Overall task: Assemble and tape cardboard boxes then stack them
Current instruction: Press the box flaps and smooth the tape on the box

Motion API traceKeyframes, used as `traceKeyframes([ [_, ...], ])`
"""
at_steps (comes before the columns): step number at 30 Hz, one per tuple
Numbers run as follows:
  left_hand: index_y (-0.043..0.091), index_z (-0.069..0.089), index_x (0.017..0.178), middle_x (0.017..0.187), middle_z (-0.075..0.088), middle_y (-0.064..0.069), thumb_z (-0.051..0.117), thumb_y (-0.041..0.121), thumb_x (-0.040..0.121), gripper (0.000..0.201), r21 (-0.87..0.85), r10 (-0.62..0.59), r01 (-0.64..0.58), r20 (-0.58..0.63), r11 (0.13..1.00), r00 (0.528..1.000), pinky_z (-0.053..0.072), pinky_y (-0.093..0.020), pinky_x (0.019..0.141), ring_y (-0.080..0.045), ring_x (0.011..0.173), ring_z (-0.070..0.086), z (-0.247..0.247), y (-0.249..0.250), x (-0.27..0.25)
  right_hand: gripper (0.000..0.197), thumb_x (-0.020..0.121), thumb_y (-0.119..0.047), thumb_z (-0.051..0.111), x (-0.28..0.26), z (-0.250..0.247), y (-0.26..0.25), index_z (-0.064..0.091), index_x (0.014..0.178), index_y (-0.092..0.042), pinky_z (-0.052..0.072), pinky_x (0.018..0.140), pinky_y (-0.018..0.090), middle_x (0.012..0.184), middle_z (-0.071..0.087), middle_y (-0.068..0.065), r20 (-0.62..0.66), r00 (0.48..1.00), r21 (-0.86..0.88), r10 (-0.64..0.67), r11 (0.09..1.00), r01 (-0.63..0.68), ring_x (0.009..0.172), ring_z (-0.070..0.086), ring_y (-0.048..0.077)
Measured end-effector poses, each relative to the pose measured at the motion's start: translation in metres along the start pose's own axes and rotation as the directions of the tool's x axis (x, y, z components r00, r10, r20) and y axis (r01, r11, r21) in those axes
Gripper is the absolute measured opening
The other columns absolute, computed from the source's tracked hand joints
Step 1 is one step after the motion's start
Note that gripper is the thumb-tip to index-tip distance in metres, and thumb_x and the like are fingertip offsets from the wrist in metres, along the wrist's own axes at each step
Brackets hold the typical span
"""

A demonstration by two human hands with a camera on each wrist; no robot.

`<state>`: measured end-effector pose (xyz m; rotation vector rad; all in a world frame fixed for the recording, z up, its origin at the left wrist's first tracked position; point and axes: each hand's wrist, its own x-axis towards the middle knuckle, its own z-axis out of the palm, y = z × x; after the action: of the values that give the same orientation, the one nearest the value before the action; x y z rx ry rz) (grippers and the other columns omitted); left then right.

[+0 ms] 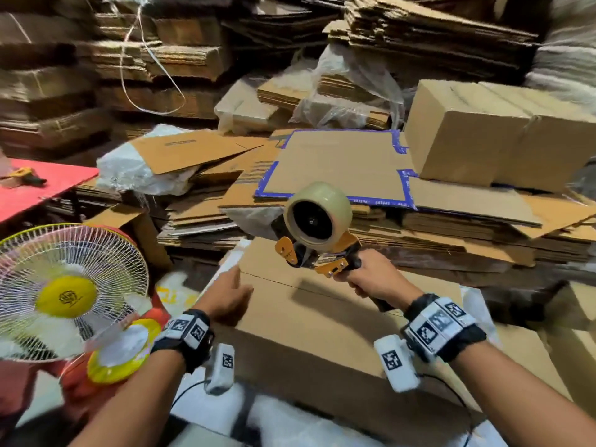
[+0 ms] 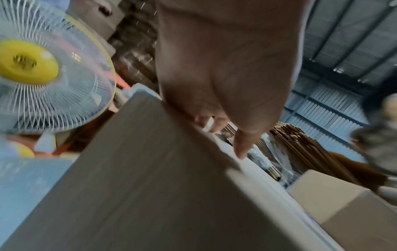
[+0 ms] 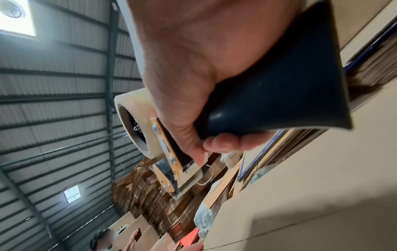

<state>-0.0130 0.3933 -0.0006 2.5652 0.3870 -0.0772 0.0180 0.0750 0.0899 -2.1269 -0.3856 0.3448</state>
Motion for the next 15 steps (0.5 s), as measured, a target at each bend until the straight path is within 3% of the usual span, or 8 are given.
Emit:
traceKeyframes([
  [3, 0.013, 0.048, 0.117, 0.118, 0.051, -0.006, 0.061, 0.040, 0.096, 0.037, -0.035, 0.107, -0.104, 0.111, 0.994, 0.988, 0.041, -0.038, 0.092, -0.028, 0.115, 0.050, 0.000, -0.008, -0.011, 0.010, 0.086, -0.011, 0.073, 0.030, 0.025, -0.024, 0.070, 0.085, -0.002, 0.040, 0.050, 0.031, 0.058, 0.056, 0.003, 0.065, 0.998, -0.052, 0.000, 0.999, 0.004, 0.049, 0.049, 0.020],
  [5, 0.022, 0.049, 0.106, 0.118, 0.052, -0.003, 0.057, 0.041, 0.098, 0.023, -0.143, 0.161, -0.140, 0.154, 0.980, 0.975, 0.040, -0.033, 0.089, -0.024, 0.112, 0.051, -0.010, -0.013, -0.014, 0.011, 0.085, -0.009, 0.073, 0.045, 0.039, -0.034, 0.069, 0.083, 0.001, 0.039, 0.049, 0.030, 0.057, 0.055, 0.004, 0.103, 0.995, -0.064, 0.001, 0.998, 0.005, 0.050, 0.048, 0.022],
  [6, 0.025, 0.054, 0.113, 0.124, 0.052, -0.003, 0.055, 0.037, 0.101, 0.017, -0.197, 0.152, -0.123, 0.141, 0.973, 0.978, 0.039, -0.030, 0.091, -0.022, 0.116, 0.051, -0.017, -0.015, -0.014, 0.011, 0.085, -0.008, 0.073, 0.051, 0.045, -0.037, 0.068, 0.081, 0.001, 0.038, 0.048, 0.030, 0.057, 0.054, 0.005, 0.119, 0.993, -0.068, 0.007, 0.998, 0.001, 0.050, 0.047, 0.021],
  [8, 0.016, 0.059, 0.131, 0.135, 0.057, -0.009, 0.054, 0.027, 0.103, 0.031, -0.367, 0.050, -0.050, -0.009, 0.929, 0.999, 0.042, -0.032, 0.102, -0.025, 0.124, 0.055, -0.031, -0.016, -0.013, 0.013, 0.086, -0.006, 0.072, 0.058, 0.054, -0.041, 0.067, 0.075, -0.003, 0.037, 0.047, 0.028, 0.057, 0.053, 0.006, 0.141, 0.990, -0.061, 0.015, 0.998, -0.006, 0.050, 0.046, 0.021],
  [10, 0.012, 0.066, 0.117, 0.122, 0.065, -0.016, 0.054, 0.022, 0.101, 0.023, -0.711, -0.107, 0.009, -0.092, 0.703, 0.990, 0.054, -0.042, 0.095, -0.030, 0.108, 0.064, -0.043, -0.013, -0.011, 0.015, 0.087, -0.005, 0.073, 0.061, 0.061, -0.043, 0.065, 0.074, -0.006, 0.036, 0.047, 0.028, 0.057, 0.052, 0.008, 0.150, 0.989, -0.038, 0.018, 0.999, -0.013, 0.052, 0.045, 0.021],
  [12, 0.009, 0.065, 0.107, 0.098, 0.067, -0.017, 0.052, 0.016, 0.103, 0.016, -0.940, -0.151, 0.135, 0.091, 0.313, 0.984, 0.060, -0.037, 0.080, -0.026, 0.079, 0.067, -0.049, -0.006, -0.010, 0.016, 0.088, -0.005, 0.072, 0.063, 0.066, -0.044, 0.065, 0.074, -0.007, 0.036, 0.049, 0.029, 0.059, 0.051, 0.009, 0.153, 0.988, -0.013, 0.011, 1.000, -0.009, 0.054, 0.044, 0.022],
  [13, 0.008, 0.064, 0.107, 0.089, 0.068, -0.015, 0.050, 0.017, 0.105, 0.017, -0.966, -0.127, 0.211, 0.193, 0.150, 0.973, 0.059, -0.037, 0.081, -0.022, 0.069, 0.068, -0.050, -0.001, -0.010, 0.018, 0.088, -0.004, 0.072, 0.064, 0.068, -0.045, 0.065, 0.073, -0.009, 0.037, 0.049, 0.030, 0.059, 0.051, 0.009, 0.153, 0.988, -0.006, 0.010, 1.000, -0.010, 0.055, 0.044, 0.022],
  [15, 0.007, 0.063, 0.114, 0.086, 0.074, -0.015, 0.046, 0.021, 0.107, 0.024, -0.951, -0.052, 0.299, 0.303, -0.081, 0.951, 0.060, -0.039, 0.085, -0.021, 0.070, 0.073, -0.047, 0.007, -0.010, 0.021, 0.088, -0.003, 0.072, 0.065, 0.068, -0.046, 0.065, 0.070, -0.011, 0.037, 0.049, 0.029, 0.059, 0.052, 0.008, 0.152, 0.988, 0.005, 0.011, 1.000, -0.011, 0.055, 0.043, 0.022],
])
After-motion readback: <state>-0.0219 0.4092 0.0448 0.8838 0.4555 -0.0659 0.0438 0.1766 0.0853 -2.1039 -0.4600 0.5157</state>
